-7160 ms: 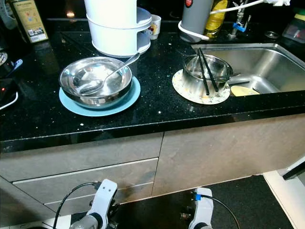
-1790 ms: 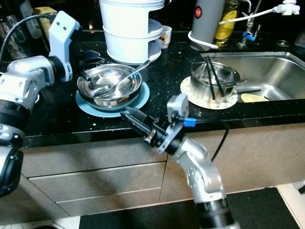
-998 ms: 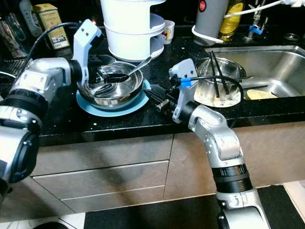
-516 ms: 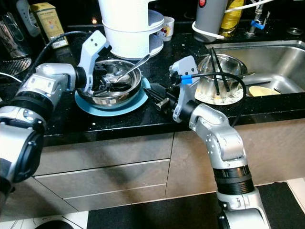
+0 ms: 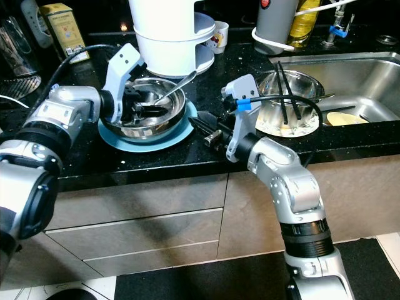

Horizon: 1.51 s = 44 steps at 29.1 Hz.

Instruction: Kitchen organization

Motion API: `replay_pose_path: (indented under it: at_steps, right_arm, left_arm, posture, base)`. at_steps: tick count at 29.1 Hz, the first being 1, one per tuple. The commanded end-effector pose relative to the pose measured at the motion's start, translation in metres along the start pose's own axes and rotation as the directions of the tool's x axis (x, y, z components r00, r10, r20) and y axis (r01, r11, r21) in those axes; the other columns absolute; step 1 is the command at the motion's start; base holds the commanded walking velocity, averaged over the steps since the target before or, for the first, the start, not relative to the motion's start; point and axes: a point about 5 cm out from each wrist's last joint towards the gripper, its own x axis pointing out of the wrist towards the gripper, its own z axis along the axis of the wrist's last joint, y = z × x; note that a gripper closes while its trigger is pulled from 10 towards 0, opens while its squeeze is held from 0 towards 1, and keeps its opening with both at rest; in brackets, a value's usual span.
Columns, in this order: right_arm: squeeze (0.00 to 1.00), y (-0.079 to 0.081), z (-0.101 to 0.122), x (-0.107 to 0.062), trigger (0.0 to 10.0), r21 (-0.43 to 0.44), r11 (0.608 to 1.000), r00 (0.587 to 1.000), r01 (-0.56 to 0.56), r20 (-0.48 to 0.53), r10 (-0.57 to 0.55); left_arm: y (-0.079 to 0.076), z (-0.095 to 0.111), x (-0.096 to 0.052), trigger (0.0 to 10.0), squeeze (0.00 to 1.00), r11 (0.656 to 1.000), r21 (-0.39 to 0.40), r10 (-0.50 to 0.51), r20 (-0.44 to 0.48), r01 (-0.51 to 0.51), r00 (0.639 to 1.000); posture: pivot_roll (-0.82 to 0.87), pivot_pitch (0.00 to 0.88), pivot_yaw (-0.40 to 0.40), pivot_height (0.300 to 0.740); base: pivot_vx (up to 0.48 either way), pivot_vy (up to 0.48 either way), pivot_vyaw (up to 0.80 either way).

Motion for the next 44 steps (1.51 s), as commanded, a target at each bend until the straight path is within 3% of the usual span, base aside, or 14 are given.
replay_pose_path:
  at_steps: [1, 15, 20, 21, 28, 37, 44]
  right_arm:
    - [0.00, 0.006, 0.002, 0.000, 10.0, -0.002, 1.000, 1.000, -0.025, 0.005, 0.025]
    - [0.00, 0.007, 0.005, 0.000, 10.0, -0.017, 0.999, 0.999, -0.035, 0.005, 0.036]
    - [0.00, 0.007, 0.008, 0.000, 10.0, -0.019, 0.999, 0.999, -0.034, 0.014, 0.034]
    - [0.00, 0.007, 0.009, 0.000, 10.0, -0.016, 0.999, 0.999, -0.032, 0.019, 0.032]
    - [0.00, 0.007, 0.009, 0.000, 10.0, -0.013, 0.999, 0.999, -0.029, 0.022, 0.030]
    - [0.00, 0.008, 0.010, 0.002, 10.0, -0.003, 0.999, 0.998, -0.045, 0.044, 0.045]
    - [0.00, 0.013, 0.029, 0.003, 10.0, 0.125, 0.991, 0.974, -0.043, 0.226, 0.014]
  left_arm:
    - [-0.001, 0.001, 0.001, 0.0, 0.00, 1.000, 0.017, -0.008, -0.014, 0.008, 1.000]
    - [-0.002, -0.002, 0.002, 0.0, 0.00, 0.999, 0.032, -0.004, -0.026, 0.005, 1.000]
    - [0.003, 0.007, -0.002, 0.0, 0.00, 1.000, 0.022, 0.008, 0.020, -0.008, 1.000]
    - [0.008, 0.021, -0.008, 0.0, 0.00, 1.000, -0.020, 0.013, 0.100, -0.011, 0.995]
    - [0.016, 0.037, -0.020, 0.0, 0.00, 0.998, -0.056, 0.006, 0.201, 0.005, 0.979]
    - [0.036, 0.067, -0.054, 0.0, 0.00, 0.996, -0.082, 0.045, 0.353, -0.017, 0.934]
    - [0.037, 0.078, -0.063, 0.0, 0.00, 0.988, -0.152, 0.045, 0.398, 0.017, 0.916]
  posture:
    - [0.02, 0.210, 0.025, 0.740]
    - [0.02, 0.199, 0.024, 0.740]
    - [0.02, 0.197, 0.026, 0.740]
    - [0.02, 0.197, 0.026, 0.740]
    - [0.01, 0.191, 0.029, 0.740]
    - [0.02, 0.178, 0.017, 0.740]
    - [0.02, 0.160, 0.012, 0.740]
  base:
    - [0.000, 0.000, 0.00]
    - [0.000, 0.000, 0.00]
    - [0.000, 0.000, 0.00]
    - [0.000, 0.000, 0.00]
    - [0.000, 0.000, 0.00]
    - [0.000, 0.000, 0.00]
    - [0.000, 0.000, 0.00]
